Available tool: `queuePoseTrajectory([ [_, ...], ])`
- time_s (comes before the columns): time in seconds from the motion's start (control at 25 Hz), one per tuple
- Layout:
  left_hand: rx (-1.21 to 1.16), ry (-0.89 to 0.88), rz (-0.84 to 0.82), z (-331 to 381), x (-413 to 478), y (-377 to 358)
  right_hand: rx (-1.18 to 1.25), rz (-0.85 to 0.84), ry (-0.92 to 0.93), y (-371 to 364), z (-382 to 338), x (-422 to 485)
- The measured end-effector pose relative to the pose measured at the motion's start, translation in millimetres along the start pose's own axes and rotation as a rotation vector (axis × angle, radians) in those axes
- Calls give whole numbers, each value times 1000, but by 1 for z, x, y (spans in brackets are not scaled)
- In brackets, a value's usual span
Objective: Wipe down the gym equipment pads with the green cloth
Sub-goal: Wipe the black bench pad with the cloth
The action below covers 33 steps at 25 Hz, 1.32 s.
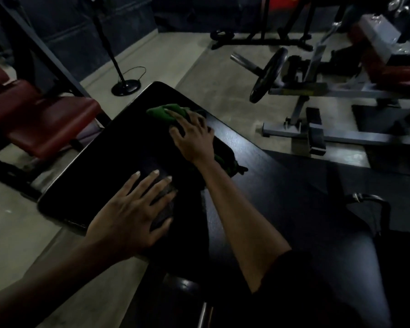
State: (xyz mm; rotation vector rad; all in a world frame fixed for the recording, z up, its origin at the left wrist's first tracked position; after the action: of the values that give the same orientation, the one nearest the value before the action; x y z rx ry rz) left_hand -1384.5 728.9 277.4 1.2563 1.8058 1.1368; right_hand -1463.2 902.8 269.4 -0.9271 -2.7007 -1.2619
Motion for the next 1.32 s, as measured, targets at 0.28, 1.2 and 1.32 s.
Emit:
queuePoseTrajectory([
  [0.28, 6, 0, 24, 2, -1, -3, -2, 61, -423, 24, 130, 21],
  [1.2, -129, -1, 84, 16, -5, 10, -36, 98, -366, 17, 22, -233],
  [1.32, -209, -21, 88, 52, 5, 3, -23, 223, -369, 8, 46, -259],
])
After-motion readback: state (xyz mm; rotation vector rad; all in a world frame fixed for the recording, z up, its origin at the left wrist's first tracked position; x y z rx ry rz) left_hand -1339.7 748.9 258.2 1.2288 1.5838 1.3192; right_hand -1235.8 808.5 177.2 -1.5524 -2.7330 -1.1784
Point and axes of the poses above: each hand's wrist, its own x-axis towards the middle knuckle, its own y-axis out of the back of the hand, z = x × y, the point moved 6 cm from there along x, towards the middle knuckle, and after that the axes turned 5 degrees about -y, right-handed, at the moved point
